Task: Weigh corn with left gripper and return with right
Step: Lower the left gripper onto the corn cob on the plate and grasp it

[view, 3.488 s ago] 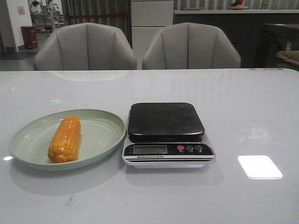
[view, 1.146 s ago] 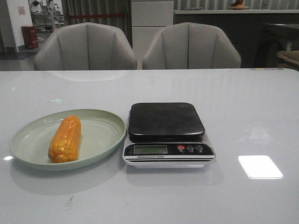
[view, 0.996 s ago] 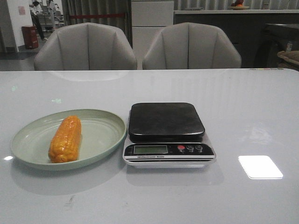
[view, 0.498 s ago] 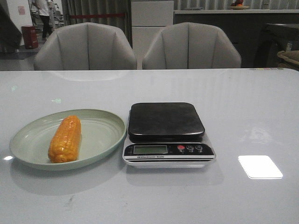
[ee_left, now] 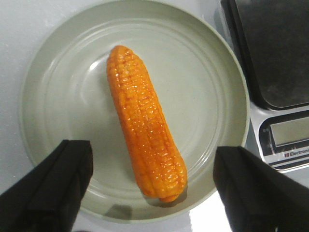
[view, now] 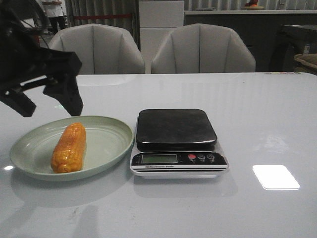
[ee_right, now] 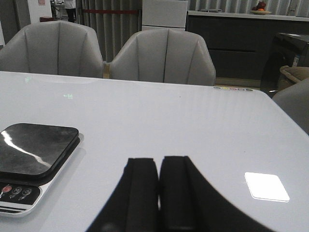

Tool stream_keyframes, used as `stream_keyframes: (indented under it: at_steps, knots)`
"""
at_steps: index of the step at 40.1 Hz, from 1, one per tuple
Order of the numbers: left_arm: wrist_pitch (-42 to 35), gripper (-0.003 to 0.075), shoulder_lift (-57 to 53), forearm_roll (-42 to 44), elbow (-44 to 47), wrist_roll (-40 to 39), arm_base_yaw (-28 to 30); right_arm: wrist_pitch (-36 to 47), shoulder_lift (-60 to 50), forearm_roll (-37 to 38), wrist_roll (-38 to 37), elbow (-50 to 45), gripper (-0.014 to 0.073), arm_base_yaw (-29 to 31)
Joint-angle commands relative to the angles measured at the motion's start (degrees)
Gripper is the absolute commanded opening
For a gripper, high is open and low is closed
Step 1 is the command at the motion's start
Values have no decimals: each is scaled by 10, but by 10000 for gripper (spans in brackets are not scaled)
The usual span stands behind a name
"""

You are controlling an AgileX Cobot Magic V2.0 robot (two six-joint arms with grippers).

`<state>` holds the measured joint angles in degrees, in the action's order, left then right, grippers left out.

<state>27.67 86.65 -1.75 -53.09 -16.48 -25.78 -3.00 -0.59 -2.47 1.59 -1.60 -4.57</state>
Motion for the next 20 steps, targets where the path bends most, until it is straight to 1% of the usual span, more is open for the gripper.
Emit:
stream_keyframes:
  at_steps: [1,13,16,20]
  knots:
    - [-26,571,15,-12,-27,-9,-4,48,-12,6,3,-1,166,1]
    - [-23,563,96,-21,-42,-9,-4,48,-12,6,3,-1,166,1]
    - [-26,533,112,-27,-43,-9,-4,48,-12,6,3,-1,166,1]
    - [-33,435,126,-38,-44,-9,-4,48,-12,6,3,-1,166,1]
